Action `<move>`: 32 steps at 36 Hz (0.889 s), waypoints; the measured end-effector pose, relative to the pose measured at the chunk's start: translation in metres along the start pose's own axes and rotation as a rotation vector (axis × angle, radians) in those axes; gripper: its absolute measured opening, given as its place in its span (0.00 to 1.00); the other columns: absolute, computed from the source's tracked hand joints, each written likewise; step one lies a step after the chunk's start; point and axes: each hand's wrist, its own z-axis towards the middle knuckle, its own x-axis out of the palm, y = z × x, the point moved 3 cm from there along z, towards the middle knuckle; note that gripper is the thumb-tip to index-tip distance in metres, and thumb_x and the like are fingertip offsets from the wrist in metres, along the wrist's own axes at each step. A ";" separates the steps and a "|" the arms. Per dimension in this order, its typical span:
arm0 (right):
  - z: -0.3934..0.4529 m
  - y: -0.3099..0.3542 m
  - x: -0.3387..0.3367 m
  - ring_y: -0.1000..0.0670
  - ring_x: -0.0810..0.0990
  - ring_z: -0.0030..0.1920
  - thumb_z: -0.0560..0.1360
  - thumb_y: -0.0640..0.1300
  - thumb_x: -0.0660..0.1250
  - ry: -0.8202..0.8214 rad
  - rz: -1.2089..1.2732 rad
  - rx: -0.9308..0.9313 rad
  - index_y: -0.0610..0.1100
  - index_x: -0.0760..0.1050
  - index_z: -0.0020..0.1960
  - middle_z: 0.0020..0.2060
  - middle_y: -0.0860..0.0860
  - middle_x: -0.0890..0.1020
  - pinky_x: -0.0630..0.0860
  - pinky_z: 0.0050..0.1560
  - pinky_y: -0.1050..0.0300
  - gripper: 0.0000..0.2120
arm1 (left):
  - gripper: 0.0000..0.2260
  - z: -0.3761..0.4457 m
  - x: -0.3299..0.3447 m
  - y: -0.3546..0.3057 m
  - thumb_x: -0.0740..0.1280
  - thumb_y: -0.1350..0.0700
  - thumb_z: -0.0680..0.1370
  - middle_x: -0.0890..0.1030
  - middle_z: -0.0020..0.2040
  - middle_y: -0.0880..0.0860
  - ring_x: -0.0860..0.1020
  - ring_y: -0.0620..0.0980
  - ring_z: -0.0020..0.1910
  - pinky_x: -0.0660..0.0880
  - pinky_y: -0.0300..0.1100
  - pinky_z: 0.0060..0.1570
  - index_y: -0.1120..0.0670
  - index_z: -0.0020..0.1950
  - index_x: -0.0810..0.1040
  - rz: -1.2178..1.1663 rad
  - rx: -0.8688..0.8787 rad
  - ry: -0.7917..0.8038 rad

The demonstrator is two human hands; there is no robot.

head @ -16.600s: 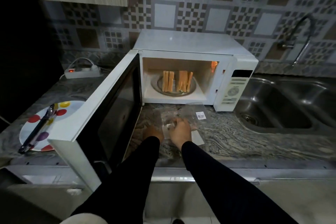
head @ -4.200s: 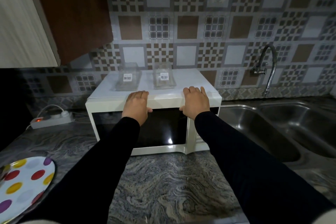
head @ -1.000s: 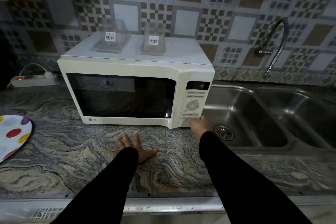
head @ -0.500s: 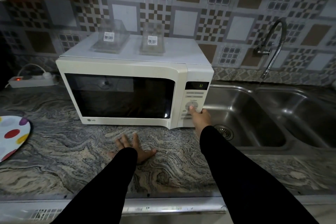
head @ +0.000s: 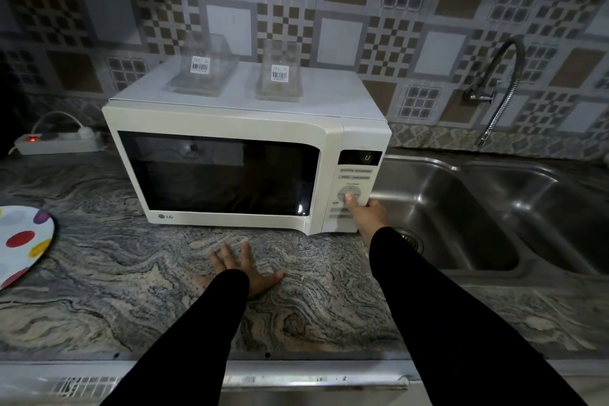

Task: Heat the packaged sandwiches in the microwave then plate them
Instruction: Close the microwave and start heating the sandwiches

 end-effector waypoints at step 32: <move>-0.019 0.004 0.011 0.43 0.77 0.62 0.76 0.47 0.67 0.074 -0.350 0.058 0.38 0.74 0.65 0.63 0.44 0.78 0.74 0.60 0.53 0.21 | 0.51 0.000 0.007 0.009 0.54 0.22 0.66 0.31 0.76 0.57 0.33 0.62 0.75 0.43 0.70 0.69 0.44 0.77 0.33 0.004 0.101 -0.046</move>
